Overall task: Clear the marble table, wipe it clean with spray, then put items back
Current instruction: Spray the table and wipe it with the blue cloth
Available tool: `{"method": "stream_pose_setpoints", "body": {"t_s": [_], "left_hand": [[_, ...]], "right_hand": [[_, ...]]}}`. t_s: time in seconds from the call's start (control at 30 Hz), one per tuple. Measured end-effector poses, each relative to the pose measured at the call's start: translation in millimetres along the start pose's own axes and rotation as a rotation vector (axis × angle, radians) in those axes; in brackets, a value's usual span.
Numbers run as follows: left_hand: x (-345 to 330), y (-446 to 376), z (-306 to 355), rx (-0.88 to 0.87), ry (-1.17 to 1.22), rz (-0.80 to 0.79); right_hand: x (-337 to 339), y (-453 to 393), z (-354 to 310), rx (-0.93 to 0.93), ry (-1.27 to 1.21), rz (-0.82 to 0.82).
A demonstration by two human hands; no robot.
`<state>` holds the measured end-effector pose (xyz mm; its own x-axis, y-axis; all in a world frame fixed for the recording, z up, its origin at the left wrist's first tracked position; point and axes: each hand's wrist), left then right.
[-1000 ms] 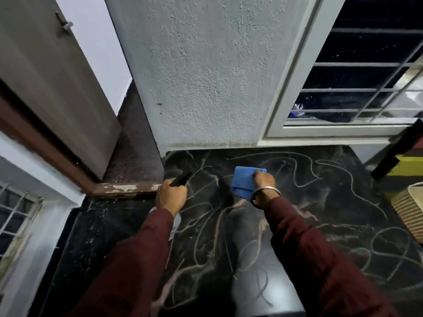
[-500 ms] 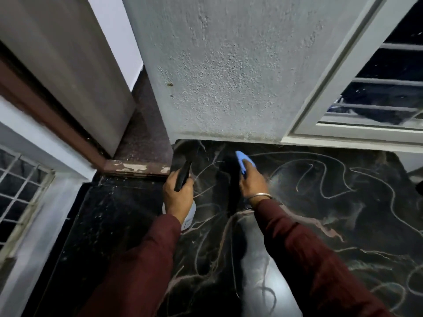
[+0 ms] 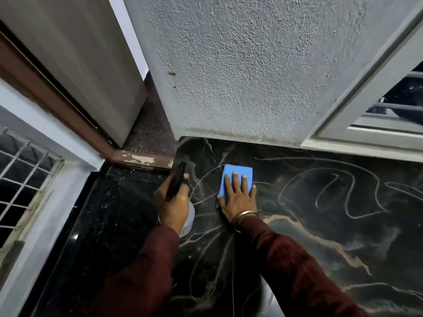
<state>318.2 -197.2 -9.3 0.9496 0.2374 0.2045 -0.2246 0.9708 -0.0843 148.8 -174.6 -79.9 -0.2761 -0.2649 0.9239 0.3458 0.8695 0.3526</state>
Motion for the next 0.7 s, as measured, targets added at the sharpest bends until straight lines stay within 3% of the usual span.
{"method": "stream_pose_setpoints", "body": {"t_s": [0.23,0.4,0.47,0.57,0.63,0.7], "left_hand": [[-2.7,-11.1,-1.3,-0.051,-0.004,-0.046],[-6.4,-17.0,-4.0,-0.05,-0.004,-0.026],[-3.3,-15.8,-5.5,-0.046,0.011,-0.028],[3.2,-16.0,-3.2,-0.024,0.026,-0.058],[5.6,-24.0,-1.2,-0.017,-0.007,-0.084],[7.5,-37.5,2.5,-0.049,-0.056,-0.081]], "right_hand": [[4.0,-62.9,-42.8,-0.072,-0.006,0.087],[-23.0,-16.6,-49.9,0.427,0.125,0.054],[-20.7,-14.2,-19.1,0.49,0.146,0.071],[-0.2,-53.1,4.0,0.213,0.145,0.141],[9.5,-84.0,-15.8,-0.01,0.06,0.131],[10.4,-94.7,-53.6,-0.036,0.015,0.136]]}}
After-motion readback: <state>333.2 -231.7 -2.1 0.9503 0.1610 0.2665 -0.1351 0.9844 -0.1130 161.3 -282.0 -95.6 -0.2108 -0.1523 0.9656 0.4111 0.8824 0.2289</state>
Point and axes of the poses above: each hand's wrist, its own y-axis away from the middle knuckle, its own x-axis out of the back of the hand, z = x × y, and after that the axes turned 12 degrees about -x, right-handed
